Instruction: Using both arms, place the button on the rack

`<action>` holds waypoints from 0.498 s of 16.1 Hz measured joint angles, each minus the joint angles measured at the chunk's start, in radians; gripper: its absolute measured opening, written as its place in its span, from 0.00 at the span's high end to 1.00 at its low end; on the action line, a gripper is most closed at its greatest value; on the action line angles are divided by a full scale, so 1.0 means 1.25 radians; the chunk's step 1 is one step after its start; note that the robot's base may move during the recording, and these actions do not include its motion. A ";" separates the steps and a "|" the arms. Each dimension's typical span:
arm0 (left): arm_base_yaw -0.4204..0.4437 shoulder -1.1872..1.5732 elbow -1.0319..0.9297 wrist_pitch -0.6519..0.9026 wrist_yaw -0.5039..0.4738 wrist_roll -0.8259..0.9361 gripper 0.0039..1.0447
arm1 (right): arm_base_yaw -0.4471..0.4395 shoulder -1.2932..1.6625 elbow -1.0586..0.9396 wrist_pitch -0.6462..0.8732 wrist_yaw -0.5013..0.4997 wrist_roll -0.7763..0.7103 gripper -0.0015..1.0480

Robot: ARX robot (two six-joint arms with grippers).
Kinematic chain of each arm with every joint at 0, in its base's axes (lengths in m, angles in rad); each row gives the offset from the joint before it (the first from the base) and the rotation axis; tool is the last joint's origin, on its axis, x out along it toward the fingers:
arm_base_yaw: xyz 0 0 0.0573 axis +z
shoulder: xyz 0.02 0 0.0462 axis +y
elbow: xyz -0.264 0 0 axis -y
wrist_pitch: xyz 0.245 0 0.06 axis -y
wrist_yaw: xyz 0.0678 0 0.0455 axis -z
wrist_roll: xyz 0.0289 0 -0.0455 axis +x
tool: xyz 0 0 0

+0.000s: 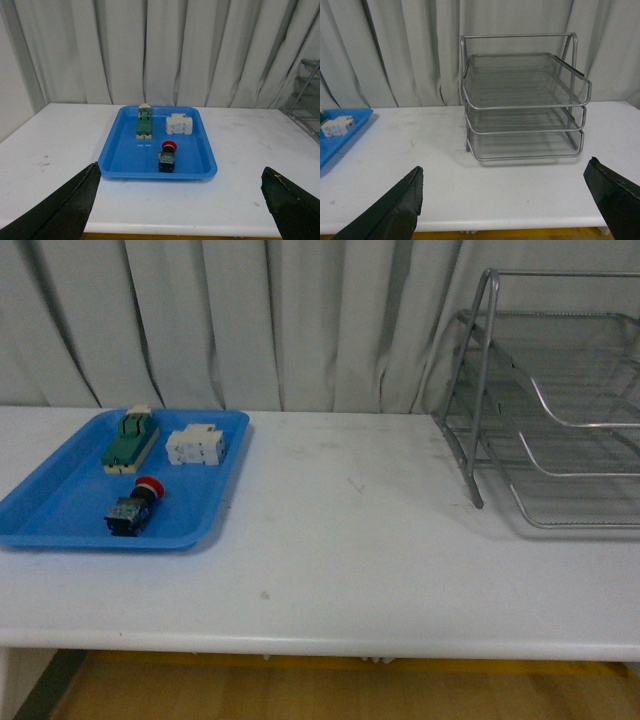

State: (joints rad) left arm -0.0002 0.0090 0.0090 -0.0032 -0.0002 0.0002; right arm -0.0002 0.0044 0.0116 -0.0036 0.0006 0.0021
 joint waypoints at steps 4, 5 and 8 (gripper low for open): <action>0.000 0.000 0.000 0.000 0.000 0.000 0.06 | -0.040 0.055 0.005 0.011 -0.078 0.003 0.06; 0.000 0.000 0.000 0.000 -0.001 0.000 0.06 | -0.101 0.186 0.013 0.134 -0.136 0.000 0.06; 0.000 0.000 0.000 0.000 0.000 0.000 0.06 | -0.318 0.684 0.171 0.613 -0.286 0.048 0.06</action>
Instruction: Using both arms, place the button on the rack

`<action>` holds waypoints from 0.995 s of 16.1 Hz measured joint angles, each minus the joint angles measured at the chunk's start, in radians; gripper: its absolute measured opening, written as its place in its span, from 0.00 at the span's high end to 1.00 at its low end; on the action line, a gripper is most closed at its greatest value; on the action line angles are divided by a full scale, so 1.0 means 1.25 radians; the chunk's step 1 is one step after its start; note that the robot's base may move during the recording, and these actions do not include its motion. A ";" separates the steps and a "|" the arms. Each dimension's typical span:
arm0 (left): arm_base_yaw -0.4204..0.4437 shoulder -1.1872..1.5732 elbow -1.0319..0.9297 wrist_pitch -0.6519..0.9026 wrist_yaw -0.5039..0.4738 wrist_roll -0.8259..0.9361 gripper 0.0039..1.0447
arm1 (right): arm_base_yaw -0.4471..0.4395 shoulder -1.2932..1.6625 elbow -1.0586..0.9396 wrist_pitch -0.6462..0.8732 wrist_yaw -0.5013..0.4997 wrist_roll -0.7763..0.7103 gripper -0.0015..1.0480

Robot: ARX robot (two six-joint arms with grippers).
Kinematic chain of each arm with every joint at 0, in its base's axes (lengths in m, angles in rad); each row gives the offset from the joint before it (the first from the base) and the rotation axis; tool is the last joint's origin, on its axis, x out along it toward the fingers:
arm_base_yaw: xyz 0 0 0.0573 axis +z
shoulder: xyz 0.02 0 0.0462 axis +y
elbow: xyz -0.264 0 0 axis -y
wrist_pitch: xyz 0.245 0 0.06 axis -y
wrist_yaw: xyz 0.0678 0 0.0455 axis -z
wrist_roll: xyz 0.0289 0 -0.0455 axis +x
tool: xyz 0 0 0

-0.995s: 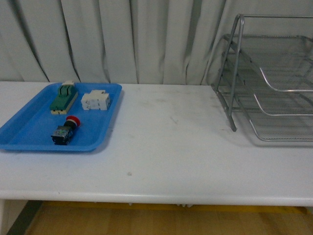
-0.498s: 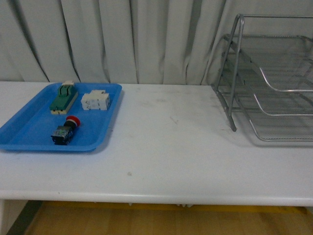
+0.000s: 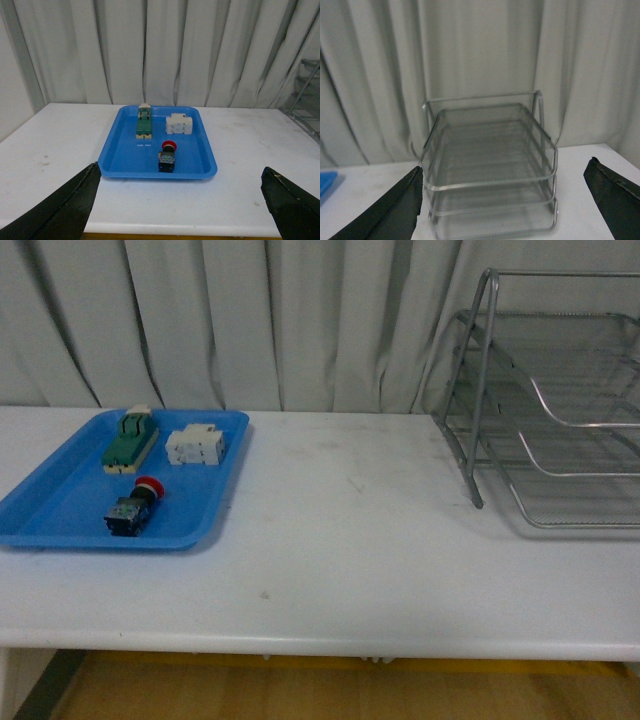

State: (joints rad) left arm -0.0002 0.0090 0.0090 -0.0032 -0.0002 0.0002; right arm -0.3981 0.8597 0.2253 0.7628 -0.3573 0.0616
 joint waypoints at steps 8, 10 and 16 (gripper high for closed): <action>0.000 0.000 0.000 0.000 0.000 0.000 0.06 | -0.177 0.942 0.433 0.320 -0.157 0.840 0.06; 0.000 0.000 0.000 0.000 0.000 0.000 0.06 | -0.149 0.964 0.432 0.396 -0.161 0.906 0.06; 0.000 0.000 0.000 0.000 0.000 0.000 0.06 | -0.095 1.004 0.443 0.417 -0.157 0.992 0.06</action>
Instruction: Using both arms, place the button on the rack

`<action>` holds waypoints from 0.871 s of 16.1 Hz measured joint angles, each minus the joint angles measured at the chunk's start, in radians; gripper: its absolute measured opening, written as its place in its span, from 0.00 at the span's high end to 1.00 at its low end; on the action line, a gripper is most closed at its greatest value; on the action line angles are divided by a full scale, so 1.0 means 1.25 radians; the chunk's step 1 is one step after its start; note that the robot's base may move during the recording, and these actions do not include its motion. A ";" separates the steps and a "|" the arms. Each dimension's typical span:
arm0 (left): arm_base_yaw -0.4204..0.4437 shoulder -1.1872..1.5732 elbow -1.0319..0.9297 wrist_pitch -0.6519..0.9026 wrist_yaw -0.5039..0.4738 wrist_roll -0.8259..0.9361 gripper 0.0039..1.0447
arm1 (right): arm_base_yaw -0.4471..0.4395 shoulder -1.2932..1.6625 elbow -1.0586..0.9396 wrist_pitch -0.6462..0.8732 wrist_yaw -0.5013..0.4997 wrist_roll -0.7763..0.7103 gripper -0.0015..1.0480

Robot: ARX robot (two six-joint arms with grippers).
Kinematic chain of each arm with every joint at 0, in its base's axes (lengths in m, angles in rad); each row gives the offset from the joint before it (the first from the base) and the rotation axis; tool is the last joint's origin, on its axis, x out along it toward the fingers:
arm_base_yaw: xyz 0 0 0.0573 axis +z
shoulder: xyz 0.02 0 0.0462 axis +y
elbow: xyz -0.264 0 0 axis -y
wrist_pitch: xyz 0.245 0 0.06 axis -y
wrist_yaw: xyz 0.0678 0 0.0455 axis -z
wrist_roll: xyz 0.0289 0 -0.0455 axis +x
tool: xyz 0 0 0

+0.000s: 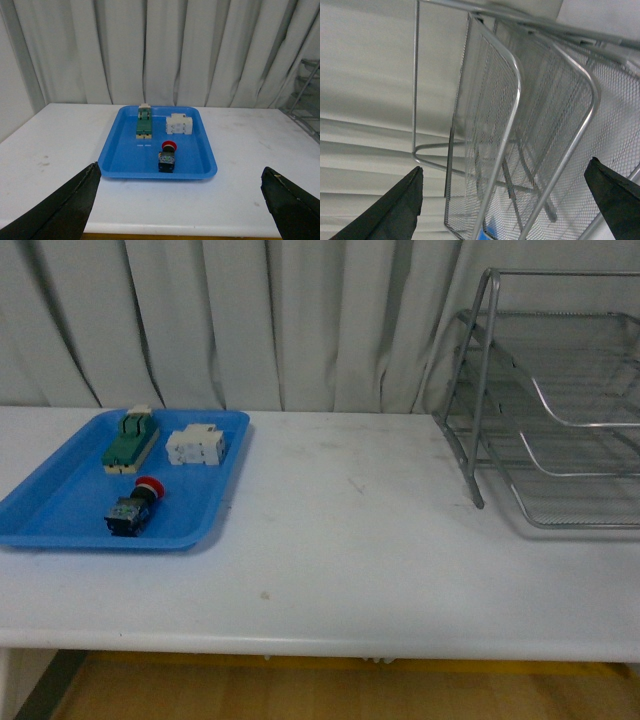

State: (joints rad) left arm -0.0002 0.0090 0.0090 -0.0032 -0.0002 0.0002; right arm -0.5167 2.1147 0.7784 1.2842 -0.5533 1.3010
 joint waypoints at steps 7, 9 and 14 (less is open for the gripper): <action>0.000 0.000 0.000 0.000 0.000 0.000 0.06 | 0.074 0.109 0.040 0.000 0.021 0.034 0.06; 0.000 0.000 0.000 0.000 0.000 0.000 0.06 | 0.085 0.128 0.069 0.000 0.031 0.032 0.06; 0.000 0.000 0.000 0.000 0.000 0.000 0.06 | 0.118 0.158 0.099 0.000 0.043 0.014 0.06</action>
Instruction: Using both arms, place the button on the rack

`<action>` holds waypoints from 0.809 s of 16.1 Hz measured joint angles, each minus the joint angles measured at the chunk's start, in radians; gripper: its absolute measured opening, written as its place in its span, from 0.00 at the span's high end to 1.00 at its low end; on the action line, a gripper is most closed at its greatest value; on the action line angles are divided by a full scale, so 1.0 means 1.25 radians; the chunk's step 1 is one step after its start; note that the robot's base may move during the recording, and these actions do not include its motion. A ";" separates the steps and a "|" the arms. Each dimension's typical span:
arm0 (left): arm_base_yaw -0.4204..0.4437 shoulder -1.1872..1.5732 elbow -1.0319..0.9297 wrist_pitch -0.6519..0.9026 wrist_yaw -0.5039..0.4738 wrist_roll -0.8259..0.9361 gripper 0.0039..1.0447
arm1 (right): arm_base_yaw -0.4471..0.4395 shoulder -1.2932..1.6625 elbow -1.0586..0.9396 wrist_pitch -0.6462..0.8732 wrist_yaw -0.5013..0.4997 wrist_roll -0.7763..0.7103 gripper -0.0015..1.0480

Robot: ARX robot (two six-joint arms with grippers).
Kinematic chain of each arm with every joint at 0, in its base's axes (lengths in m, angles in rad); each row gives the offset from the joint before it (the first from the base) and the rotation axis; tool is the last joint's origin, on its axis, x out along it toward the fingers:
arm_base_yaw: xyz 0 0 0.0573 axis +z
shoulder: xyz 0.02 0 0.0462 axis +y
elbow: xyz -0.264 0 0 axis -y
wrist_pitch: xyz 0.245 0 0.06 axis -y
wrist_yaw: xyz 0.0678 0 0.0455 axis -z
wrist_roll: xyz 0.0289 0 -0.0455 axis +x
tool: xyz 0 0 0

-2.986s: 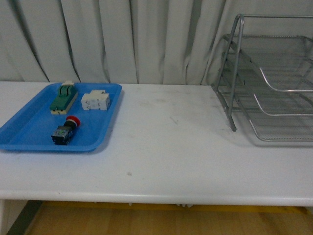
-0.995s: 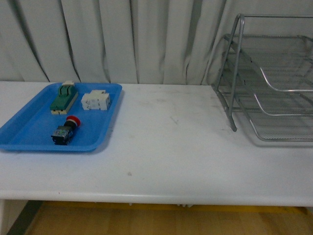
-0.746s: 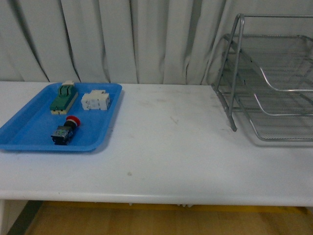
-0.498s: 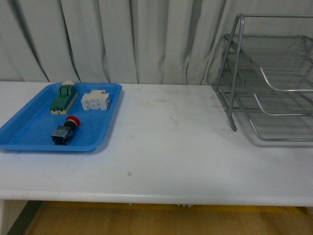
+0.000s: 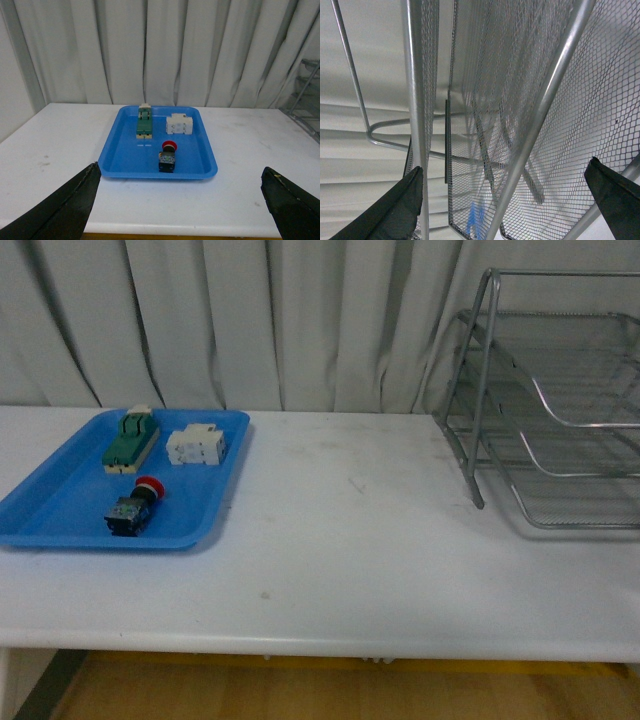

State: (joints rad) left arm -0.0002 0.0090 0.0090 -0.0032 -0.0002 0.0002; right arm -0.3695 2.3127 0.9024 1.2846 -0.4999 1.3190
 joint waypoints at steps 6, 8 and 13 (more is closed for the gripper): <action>0.000 0.000 0.000 0.000 0.000 0.000 0.06 | 0.014 0.024 0.029 -0.009 0.002 -0.008 0.06; 0.000 0.000 0.000 0.000 0.000 0.000 0.06 | 0.014 0.040 0.053 -0.031 0.005 -0.013 0.06; 0.000 0.000 0.000 0.000 0.000 0.000 0.06 | 0.023 0.068 0.118 -0.082 0.020 -0.042 0.25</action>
State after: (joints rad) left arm -0.0002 0.0090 0.0090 -0.0032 -0.0002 0.0002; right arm -0.3401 2.3974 1.0496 1.1820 -0.4751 1.2667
